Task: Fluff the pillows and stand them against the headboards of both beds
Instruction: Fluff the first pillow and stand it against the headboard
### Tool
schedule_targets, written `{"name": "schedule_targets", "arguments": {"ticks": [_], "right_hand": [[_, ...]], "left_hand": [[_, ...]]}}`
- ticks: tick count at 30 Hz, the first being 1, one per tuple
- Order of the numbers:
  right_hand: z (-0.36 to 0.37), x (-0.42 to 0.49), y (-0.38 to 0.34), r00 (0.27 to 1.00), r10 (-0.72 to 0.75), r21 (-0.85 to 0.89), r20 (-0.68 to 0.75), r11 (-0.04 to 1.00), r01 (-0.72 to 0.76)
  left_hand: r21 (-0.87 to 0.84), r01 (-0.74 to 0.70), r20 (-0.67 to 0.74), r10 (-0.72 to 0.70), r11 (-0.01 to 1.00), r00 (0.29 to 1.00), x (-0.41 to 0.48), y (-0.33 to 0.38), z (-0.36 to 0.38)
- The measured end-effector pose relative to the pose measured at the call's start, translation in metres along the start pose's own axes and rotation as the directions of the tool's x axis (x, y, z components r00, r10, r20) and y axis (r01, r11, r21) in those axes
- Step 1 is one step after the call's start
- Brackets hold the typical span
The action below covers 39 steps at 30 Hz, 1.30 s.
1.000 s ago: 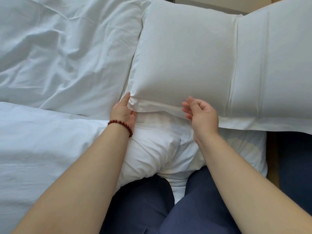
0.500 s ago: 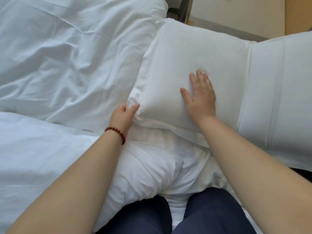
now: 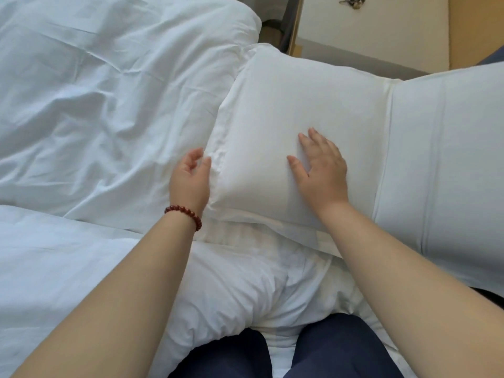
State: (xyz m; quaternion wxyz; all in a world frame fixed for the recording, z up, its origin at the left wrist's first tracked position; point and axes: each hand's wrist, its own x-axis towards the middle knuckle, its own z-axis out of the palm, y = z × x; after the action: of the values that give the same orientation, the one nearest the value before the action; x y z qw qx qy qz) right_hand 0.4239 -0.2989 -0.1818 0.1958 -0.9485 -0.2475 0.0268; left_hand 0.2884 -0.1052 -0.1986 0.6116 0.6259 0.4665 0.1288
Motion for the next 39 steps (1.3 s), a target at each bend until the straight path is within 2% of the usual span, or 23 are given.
{"name": "schedule_targets", "arguments": {"ticks": [3, 5, 8, 10, 12, 14, 19, 22, 23, 26, 28, 33, 39], "right_hand": [[-0.014, 0.018, 0.012, 0.998, -0.056, -0.018, -0.042, 0.998, 0.055], [-0.022, 0.037, 0.023, 0.996, -0.081, -0.028, -0.024, 0.996, 0.081], [-0.032, 0.07, 0.043, 0.992, -0.108, -0.091, 0.061, 0.989, 0.113], [-0.037, 0.09, 0.059, 0.986, -0.128, -0.144, 0.111, 0.979, 0.143], [-0.043, 0.108, 0.076, 0.98, -0.139, -0.18, 0.143, 0.97, 0.164], [-0.047, 0.128, 0.094, 0.978, -0.131, -0.201, 0.161, 0.966, 0.162], [-0.033, 0.165, 0.118, 0.984, 0.045, -0.197, 0.173, 0.98, -0.01], [-0.013, 0.159, 0.125, 0.989, 0.062, -0.137, 0.134, 0.99, -0.044], [-0.009, 0.156, 0.129, 0.99, 0.06, -0.098, 0.126, 0.994, -0.048], [-0.004, 0.149, 0.14, 0.989, 0.083, 0.026, 0.126, 0.996, -0.087], [-0.002, 0.145, 0.145, 0.987, 0.108, 0.1, 0.123, 0.988, -0.12], [-0.006, 0.13, 0.157, 0.961, 0.207, 0.327, 0.186, 0.909, -0.259], [-0.007, 0.117, 0.168, 0.938, 0.212, 0.361, 0.273, 0.881, -0.305]], "left_hand": [[0.198, -0.311, 0.059, 0.306, 0.929, 0.95, 0.001, 0.031, 0.023], [0.233, -0.451, 0.171, 0.42, 0.862, 0.891, 0.005, 0.052, 0.054], [0.358, -0.543, 0.347, 0.431, 0.76, 0.833, 0.021, 0.084, 0.112], [0.509, -0.586, 0.425, 0.408, 0.63, 0.808, 0.038, 0.095, 0.145], [0.64, -0.591, 0.459, 0.373, 0.491, 0.806, 0.052, 0.091, 0.166], [0.709, -0.569, 0.427, 0.387, 0.417, 0.817, 0.057, 0.077, 0.175], [0.714, -0.548, 0.356, 0.447, 0.435, 0.82, 0.06, 0.05, 0.181], [0.685, -0.546, 0.342, 0.449, 0.482, 0.825, 0.064, 0.047, 0.183], [0.689, -0.511, 0.305, 0.434, 0.513, 0.847, 0.066, 0.048, 0.183], [0.722, -0.283, 0.109, 0.299, 0.631, 0.948, 0.071, 0.058, 0.183], [0.76, -0.228, 0.082, 0.258, 0.608, 0.963, 0.068, 0.062, 0.185], [0.815, -0.262, 0.144, 0.256, 0.517, 0.956, 0.036, 0.058, 0.189], [0.834, -0.269, 0.181, 0.222, 0.482, 0.958, 0.017, 0.061, 0.183]]}}
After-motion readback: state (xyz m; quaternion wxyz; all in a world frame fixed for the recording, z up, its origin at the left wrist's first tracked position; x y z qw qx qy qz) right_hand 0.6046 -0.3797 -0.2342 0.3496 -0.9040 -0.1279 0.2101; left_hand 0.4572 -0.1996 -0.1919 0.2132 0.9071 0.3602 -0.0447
